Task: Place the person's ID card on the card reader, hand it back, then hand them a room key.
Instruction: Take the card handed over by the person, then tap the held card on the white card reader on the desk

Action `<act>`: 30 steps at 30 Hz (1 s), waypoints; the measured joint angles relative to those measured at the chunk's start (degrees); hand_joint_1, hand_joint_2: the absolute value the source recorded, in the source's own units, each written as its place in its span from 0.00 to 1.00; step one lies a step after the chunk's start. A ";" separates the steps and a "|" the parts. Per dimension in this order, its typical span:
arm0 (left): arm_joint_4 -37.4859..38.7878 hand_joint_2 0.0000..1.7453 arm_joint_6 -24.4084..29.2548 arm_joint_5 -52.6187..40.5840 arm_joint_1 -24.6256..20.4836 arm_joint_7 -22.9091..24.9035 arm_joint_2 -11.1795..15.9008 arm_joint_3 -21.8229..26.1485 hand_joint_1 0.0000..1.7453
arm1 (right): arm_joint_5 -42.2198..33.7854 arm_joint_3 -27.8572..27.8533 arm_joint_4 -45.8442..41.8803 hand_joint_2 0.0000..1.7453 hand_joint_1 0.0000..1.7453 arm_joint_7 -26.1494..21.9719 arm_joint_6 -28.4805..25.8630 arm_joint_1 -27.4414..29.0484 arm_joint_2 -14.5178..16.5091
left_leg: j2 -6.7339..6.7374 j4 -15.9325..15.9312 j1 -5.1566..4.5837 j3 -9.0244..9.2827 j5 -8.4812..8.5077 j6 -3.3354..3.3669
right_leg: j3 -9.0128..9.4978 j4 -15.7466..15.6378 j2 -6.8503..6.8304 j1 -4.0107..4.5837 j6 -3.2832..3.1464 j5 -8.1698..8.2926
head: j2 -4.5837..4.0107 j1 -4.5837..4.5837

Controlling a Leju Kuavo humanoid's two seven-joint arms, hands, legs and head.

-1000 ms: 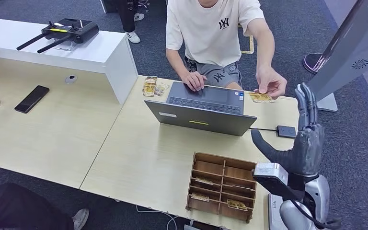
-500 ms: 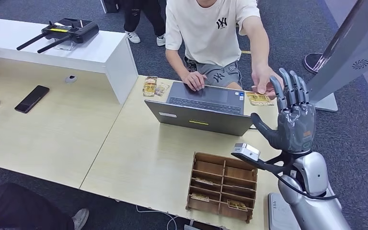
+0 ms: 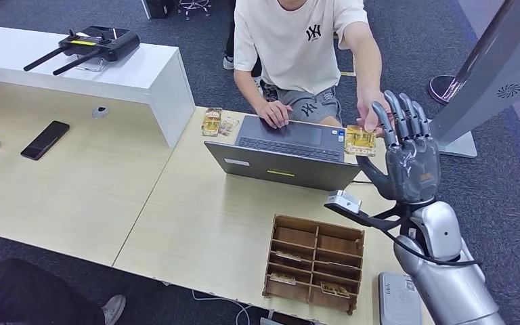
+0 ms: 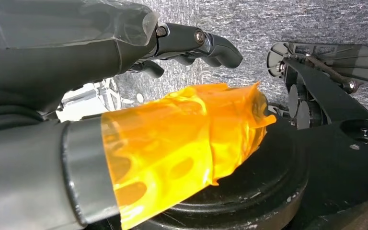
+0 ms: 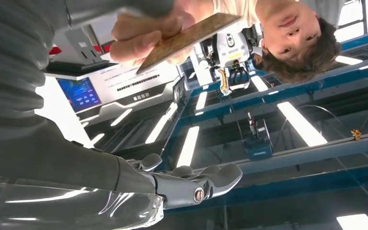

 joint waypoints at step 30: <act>0.00 0.00 0.96 -2.39 0.04 0.07 0.04 0.01 0.00 | -2.65 2.63 2.56 1.00 1.00 0.67 0.40 0.12 -0.62 | 0.00 0.01 0.00 0.00 -0.01 0.00 | -0.01 0.00 0.01 0.00 0.00 0.00 | 0.00 0.01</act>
